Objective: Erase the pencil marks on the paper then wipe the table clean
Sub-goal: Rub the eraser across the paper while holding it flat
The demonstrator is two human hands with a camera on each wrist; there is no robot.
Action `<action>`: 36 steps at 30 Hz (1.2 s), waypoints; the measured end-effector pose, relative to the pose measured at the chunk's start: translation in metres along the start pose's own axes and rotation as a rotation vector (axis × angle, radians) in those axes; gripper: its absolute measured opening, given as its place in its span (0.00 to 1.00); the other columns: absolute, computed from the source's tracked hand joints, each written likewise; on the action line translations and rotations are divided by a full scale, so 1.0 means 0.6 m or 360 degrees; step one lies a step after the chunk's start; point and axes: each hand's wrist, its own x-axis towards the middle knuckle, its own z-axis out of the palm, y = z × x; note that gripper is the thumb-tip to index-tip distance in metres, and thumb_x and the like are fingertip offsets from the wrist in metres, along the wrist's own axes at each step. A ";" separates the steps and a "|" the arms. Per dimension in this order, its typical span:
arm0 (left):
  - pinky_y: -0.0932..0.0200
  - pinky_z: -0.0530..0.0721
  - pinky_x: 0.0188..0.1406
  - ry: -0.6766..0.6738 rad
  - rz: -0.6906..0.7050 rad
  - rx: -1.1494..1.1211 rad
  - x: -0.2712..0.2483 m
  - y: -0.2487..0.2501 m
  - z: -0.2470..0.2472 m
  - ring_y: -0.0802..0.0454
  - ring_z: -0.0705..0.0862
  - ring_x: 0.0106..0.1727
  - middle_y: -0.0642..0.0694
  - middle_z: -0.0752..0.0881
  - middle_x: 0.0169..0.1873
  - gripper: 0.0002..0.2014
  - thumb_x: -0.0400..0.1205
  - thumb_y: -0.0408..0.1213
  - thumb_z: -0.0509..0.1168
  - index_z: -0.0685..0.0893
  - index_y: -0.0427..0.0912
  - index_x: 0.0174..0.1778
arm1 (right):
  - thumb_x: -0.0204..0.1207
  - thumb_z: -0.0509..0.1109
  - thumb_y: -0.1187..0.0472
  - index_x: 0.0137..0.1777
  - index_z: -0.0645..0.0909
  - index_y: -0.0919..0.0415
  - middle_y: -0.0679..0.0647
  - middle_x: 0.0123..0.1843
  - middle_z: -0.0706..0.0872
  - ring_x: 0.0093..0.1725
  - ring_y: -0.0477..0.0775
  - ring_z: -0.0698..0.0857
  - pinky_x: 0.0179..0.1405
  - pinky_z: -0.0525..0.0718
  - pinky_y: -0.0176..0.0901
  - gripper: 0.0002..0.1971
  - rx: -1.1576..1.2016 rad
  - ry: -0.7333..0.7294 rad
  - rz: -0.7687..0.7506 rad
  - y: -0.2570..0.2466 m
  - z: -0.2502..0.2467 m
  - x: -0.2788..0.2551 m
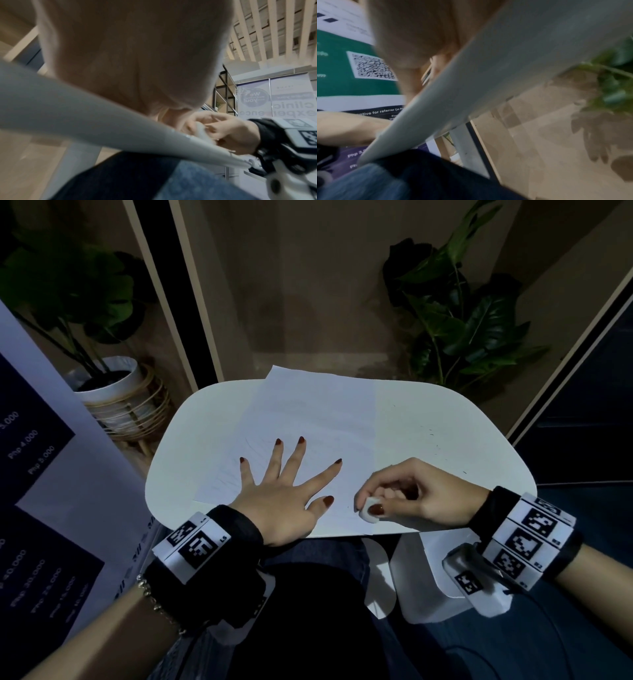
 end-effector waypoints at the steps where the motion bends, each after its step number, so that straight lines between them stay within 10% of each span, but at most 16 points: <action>1: 0.22 0.30 0.75 0.0003 0.0001 0.0000 0.000 0.000 0.000 0.44 0.19 0.80 0.52 0.21 0.80 0.26 0.87 0.62 0.37 0.29 0.79 0.76 | 0.80 0.73 0.62 0.53 0.90 0.58 0.57 0.46 0.91 0.41 0.48 0.85 0.43 0.77 0.31 0.05 0.0018 0.0027 0.0008 0.000 0.000 0.000; 9: 0.22 0.31 0.75 -0.0005 -0.0009 0.0002 -0.002 0.002 -0.003 0.44 0.20 0.80 0.52 0.21 0.80 0.26 0.87 0.62 0.37 0.30 0.78 0.77 | 0.79 0.75 0.61 0.53 0.91 0.57 0.58 0.47 0.91 0.45 0.58 0.86 0.46 0.79 0.38 0.05 0.0025 -0.0002 0.0013 0.006 -0.008 -0.001; 13: 0.22 0.31 0.75 -0.0007 -0.0003 -0.0009 -0.002 0.000 -0.003 0.44 0.20 0.80 0.52 0.21 0.80 0.26 0.87 0.62 0.37 0.30 0.79 0.76 | 0.78 0.76 0.57 0.51 0.90 0.58 0.64 0.45 0.89 0.39 0.61 0.81 0.44 0.77 0.43 0.06 0.0135 0.0337 -0.0033 0.013 0.004 0.005; 18: 0.23 0.31 0.75 -0.0017 -0.0006 0.0010 -0.002 0.001 -0.003 0.44 0.20 0.80 0.52 0.21 0.80 0.26 0.87 0.62 0.37 0.29 0.78 0.76 | 0.78 0.75 0.57 0.52 0.91 0.57 0.70 0.46 0.88 0.39 0.67 0.81 0.43 0.75 0.44 0.07 0.0076 0.0061 0.0009 0.013 -0.015 0.000; 22: 0.23 0.31 0.75 -0.0015 -0.0012 0.0011 -0.001 0.002 -0.004 0.44 0.20 0.80 0.52 0.21 0.80 0.26 0.87 0.62 0.36 0.29 0.79 0.76 | 0.79 0.74 0.63 0.51 0.89 0.63 0.68 0.42 0.88 0.36 0.54 0.78 0.40 0.75 0.35 0.05 0.0183 0.0432 -0.0011 0.015 0.001 0.006; 26: 0.23 0.31 0.75 -0.0017 -0.0010 0.0004 -0.002 0.002 -0.003 0.44 0.20 0.80 0.52 0.21 0.80 0.26 0.87 0.62 0.37 0.30 0.78 0.77 | 0.79 0.75 0.59 0.51 0.91 0.58 0.74 0.40 0.81 0.34 0.57 0.71 0.37 0.69 0.36 0.05 0.0057 0.0138 0.0029 0.009 -0.014 0.000; 36: 0.22 0.31 0.75 0.0038 -0.0033 0.0003 -0.002 0.005 0.004 0.43 0.20 0.80 0.51 0.21 0.80 0.25 0.87 0.62 0.36 0.29 0.78 0.76 | 0.79 0.74 0.66 0.50 0.90 0.64 0.54 0.32 0.83 0.31 0.46 0.74 0.34 0.72 0.30 0.04 0.0179 0.0372 0.0054 0.000 0.002 0.005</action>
